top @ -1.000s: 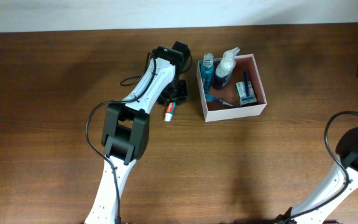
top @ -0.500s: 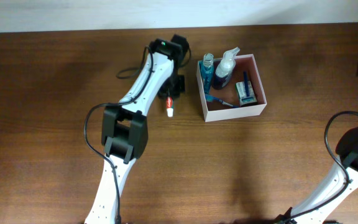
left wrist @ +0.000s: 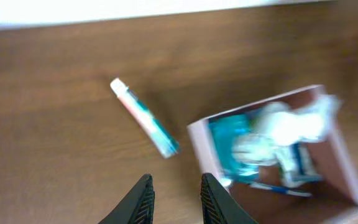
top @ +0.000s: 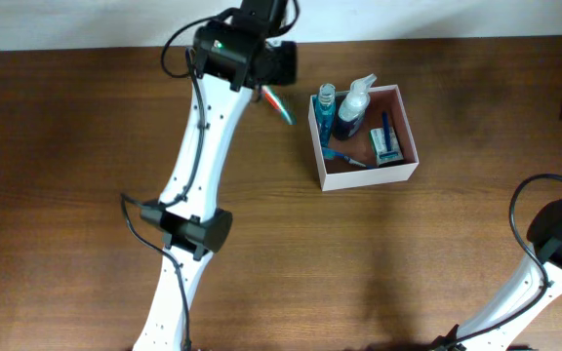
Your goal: Pack container
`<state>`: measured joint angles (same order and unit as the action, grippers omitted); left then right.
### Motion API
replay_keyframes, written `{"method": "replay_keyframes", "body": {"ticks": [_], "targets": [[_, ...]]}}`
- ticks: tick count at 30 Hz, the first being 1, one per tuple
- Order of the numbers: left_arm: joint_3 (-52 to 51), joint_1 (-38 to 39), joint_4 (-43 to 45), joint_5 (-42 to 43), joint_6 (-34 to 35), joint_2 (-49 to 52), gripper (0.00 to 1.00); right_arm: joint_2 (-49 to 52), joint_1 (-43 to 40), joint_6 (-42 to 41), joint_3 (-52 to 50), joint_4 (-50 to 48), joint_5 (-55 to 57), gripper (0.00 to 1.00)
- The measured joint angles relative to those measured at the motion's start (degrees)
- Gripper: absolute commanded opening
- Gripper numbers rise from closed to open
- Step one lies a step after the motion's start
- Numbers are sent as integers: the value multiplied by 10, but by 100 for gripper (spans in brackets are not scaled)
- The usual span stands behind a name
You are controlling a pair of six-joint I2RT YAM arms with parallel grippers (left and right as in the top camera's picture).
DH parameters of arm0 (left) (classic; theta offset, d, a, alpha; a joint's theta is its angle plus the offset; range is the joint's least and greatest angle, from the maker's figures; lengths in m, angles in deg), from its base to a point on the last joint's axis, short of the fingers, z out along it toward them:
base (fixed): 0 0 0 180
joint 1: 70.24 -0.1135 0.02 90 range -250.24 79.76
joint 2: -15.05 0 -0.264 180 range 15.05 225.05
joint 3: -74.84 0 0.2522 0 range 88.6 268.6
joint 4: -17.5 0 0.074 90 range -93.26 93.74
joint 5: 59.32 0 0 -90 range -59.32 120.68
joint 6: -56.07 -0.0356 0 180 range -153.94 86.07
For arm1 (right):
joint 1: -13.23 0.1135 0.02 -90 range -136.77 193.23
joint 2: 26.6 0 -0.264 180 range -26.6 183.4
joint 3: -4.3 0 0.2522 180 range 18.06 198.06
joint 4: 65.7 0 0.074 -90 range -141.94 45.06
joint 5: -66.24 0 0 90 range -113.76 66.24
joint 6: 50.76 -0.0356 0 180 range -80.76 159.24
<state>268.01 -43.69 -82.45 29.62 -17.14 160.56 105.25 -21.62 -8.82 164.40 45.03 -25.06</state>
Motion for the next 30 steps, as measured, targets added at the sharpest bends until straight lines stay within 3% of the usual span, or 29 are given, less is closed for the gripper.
{"method": "replay_keyframes", "body": {"ticks": [6, 10, 17, 24, 27, 28, 30], "targets": [[-1, 68, 7, -10, -20, -3, 27, 0, 0, 0, 0, 0, 0, 99], [-4, 101, 8, -70, -25, -3, 33, 0, 0, 0, 0, 0, 0, 99], [-40, 59, 27, -125, 42, -3, 55, 0, 0, 0, 0, 0, 0, 99], [-134, -51, 149, -58, 104, -3, 82, 0, 0, 0, 0, 0, 0, 99], [-189, -70, 186, -35, 133, -3, 87, 0, 0, 0, 0, 0, 0, 99], [-205, -71, 195, -30, 143, -3, 99, 0, 0, 0, 0, 0, 0, 99], [-230, -69, 210, -21, 159, -2, 99, 0, 0, 0, 0, 0, 0, 99]]}}
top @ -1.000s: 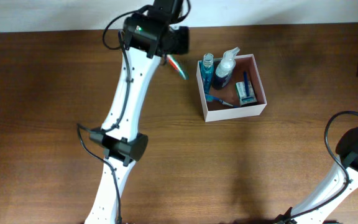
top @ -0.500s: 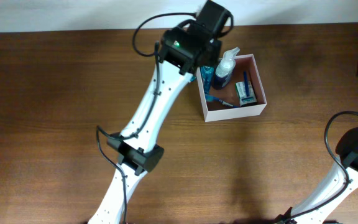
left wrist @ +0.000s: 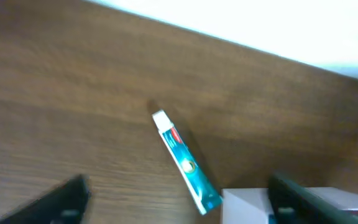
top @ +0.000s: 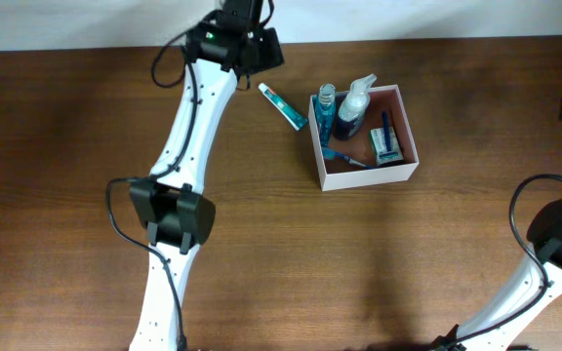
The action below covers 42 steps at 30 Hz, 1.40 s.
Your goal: Pack container
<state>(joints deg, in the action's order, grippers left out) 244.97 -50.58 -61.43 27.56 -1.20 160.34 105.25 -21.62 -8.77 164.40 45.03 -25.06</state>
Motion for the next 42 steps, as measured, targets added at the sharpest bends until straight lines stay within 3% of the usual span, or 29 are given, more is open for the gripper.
{"method": "replay_keyframes", "body": {"ticks": [9, 25, 42], "targets": [[-22, 22, 62, 21, 34, 24, 99, 0, 0, 0, 0, 0, 0, 99], [-24, 19, 49, 23, 153, 98, 99, 0, 0, 0, 0, 0, 0, 99], [-24, 19, 33, 30, 177, 118, 99, 0, 0, 0, 0, 0, 0, 99]]}}
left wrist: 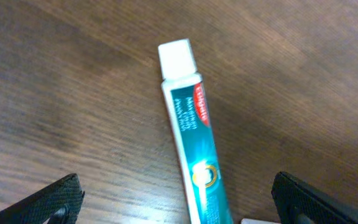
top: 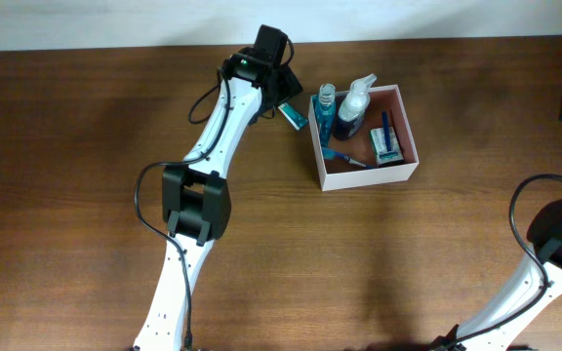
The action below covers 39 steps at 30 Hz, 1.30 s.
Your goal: Pack container
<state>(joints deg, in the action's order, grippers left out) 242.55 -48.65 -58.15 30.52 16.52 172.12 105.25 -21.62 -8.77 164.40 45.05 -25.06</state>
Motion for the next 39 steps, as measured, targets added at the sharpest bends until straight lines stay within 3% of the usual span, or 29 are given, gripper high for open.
{"method": "replay_keyframes", "body": {"ticks": [29, 36, 37, 39], "targets": [[0, -7, -32, -5, 6, 17, 99, 0, 0, 0, 0, 0, 0, 99], [0, -12, 23, 16, -23, 19, 98, 0, 0, 0, 0, 0, 0, 99], [0, -12, 29, 21, -27, 19, 94, 0, 0, 0, 0, 0, 0, 99], [0, -13, 37, 32, -30, 19, 66, 0, 0, 0, 0, 0, 0, 99]]}}
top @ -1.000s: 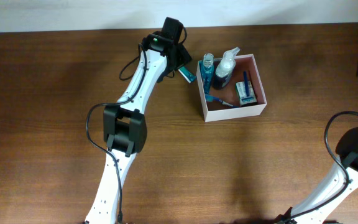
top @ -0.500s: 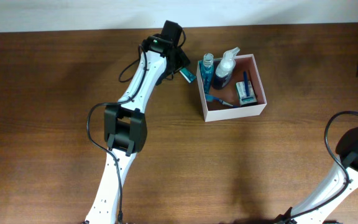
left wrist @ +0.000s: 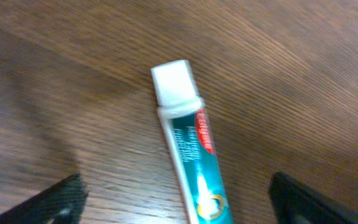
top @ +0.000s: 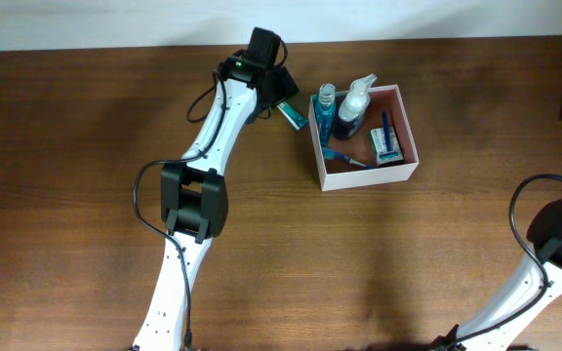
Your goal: Pack container
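Note:
A teal toothpaste tube (left wrist: 194, 165) with a white cap (left wrist: 174, 84) lies flat on the wooden table. My left gripper (left wrist: 188, 199) is open low over it, one dark fingertip (left wrist: 61, 198) on each side of the tube, neither touching it. In the overhead view this gripper (top: 277, 98) hides most of the tube (top: 294, 117), just left of the white box (top: 410, 125). The box holds a blue bottle (top: 326, 109), a pump bottle (top: 356, 103), a toothbrush and a small packet. My right arm stays at the lower right, and its fingers cannot be made out.
The table's far edge runs just behind the left wrist. A dark part sticks in at the right edge of the overhead view. Bare wood lies in front of the box and to the left.
The left gripper has shifted slightly toward the far edge, so the tube's cap sits lower in the wrist view. It is still open around the tube, which lies where it was.
The left gripper hung left of the box with its fingers close together, and the tube lay on the table. Then it stood open farther back left. After that it was low with its fingers either side of the tube, as it is now.

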`<state>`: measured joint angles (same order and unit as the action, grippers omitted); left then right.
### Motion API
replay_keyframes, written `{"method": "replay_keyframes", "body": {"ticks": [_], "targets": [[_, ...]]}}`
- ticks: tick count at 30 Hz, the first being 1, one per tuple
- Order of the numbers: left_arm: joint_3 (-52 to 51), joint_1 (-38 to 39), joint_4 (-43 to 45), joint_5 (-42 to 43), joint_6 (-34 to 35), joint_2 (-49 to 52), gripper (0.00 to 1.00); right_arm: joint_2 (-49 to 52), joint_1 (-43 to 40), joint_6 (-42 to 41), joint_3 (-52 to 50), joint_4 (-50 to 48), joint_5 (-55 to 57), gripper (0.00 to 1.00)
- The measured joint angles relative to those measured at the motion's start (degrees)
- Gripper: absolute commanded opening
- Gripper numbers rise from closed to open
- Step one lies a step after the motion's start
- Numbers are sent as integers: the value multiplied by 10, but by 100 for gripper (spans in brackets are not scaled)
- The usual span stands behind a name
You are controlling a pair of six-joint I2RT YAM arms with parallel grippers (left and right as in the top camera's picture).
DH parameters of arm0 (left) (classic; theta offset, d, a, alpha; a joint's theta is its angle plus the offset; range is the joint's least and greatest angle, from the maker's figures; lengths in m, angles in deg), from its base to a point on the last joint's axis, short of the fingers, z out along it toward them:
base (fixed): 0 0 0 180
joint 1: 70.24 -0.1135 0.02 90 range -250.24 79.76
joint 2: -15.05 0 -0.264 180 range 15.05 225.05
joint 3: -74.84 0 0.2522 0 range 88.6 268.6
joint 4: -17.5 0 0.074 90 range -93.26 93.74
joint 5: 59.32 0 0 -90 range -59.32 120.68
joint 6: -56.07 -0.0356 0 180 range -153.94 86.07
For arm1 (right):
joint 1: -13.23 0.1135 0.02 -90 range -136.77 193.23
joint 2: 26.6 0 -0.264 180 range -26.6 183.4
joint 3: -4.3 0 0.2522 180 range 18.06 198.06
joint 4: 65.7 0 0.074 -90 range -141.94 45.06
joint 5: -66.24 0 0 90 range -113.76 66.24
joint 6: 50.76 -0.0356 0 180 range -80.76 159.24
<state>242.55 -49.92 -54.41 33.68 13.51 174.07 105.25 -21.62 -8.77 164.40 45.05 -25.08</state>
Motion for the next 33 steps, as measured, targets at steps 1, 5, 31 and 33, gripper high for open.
{"method": "replay_keyframes", "body": {"ticks": [1, 5, 31, 33], "targets": [[0, 0, 3, 5, -4, 0, 41, 0, 0, 0, 0, 0, 0, 99], [7, 0, 7, 17, -12, 1, 1, 0, 0, 0, 0, 0, 0, 99], [33, 5, 76, 73, -14, 14, 1, 0, 0, 0, 0, 0, 0, 99], [33, 5, 70, 72, -14, 14, 0, 0, 0, 0, 0, 0, 0, 99]]}}
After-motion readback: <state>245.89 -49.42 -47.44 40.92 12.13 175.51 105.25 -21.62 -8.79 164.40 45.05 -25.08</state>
